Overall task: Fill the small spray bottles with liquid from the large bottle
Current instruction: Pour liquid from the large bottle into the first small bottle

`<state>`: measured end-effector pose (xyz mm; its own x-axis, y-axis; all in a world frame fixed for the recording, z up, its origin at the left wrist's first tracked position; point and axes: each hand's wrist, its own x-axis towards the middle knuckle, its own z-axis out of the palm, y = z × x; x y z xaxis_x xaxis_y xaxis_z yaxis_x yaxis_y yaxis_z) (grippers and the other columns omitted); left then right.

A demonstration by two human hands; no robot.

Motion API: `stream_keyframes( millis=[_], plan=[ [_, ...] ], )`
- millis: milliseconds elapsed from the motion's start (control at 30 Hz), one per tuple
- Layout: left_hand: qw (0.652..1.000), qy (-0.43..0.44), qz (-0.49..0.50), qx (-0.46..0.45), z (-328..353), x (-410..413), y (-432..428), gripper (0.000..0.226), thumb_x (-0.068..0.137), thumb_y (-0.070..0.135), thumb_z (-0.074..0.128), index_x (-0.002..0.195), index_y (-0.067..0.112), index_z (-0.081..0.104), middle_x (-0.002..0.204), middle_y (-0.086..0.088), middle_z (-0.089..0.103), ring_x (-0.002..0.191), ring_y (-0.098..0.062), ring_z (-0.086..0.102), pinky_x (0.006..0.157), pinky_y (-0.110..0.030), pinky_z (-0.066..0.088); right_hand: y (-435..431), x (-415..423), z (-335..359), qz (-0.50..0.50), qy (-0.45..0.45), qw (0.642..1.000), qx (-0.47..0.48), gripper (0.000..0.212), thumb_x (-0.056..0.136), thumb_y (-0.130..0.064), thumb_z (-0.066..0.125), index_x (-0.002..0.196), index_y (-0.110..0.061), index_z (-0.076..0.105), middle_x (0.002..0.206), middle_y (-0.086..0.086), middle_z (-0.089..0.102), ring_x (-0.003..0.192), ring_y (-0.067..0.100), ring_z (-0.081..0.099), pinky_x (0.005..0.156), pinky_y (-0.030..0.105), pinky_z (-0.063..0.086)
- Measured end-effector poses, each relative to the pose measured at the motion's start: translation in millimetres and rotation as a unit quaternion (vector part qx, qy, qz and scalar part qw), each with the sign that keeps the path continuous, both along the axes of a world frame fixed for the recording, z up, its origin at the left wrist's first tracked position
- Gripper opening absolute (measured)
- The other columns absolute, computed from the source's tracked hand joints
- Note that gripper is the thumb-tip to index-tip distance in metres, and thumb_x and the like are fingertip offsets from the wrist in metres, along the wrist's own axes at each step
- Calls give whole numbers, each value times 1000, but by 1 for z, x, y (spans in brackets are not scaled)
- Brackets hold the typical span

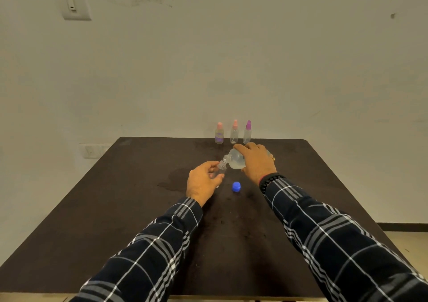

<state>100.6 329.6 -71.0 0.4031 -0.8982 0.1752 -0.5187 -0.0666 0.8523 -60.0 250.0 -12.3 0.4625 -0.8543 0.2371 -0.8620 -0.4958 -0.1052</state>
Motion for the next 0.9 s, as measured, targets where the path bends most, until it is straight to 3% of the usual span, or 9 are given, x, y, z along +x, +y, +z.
stream_keyframes(
  millis=[900],
  plan=[
    [1000,-15,10,23,4,-2,1,46,87,27,78,131,25,64,122,6,72,111,-11,67,103,-42,54,-2,0,-4,-4,5,1000,5,76,85,-21,76,148,-35,36,143,5,47,134,32,40,105,59,43]
  ],
)
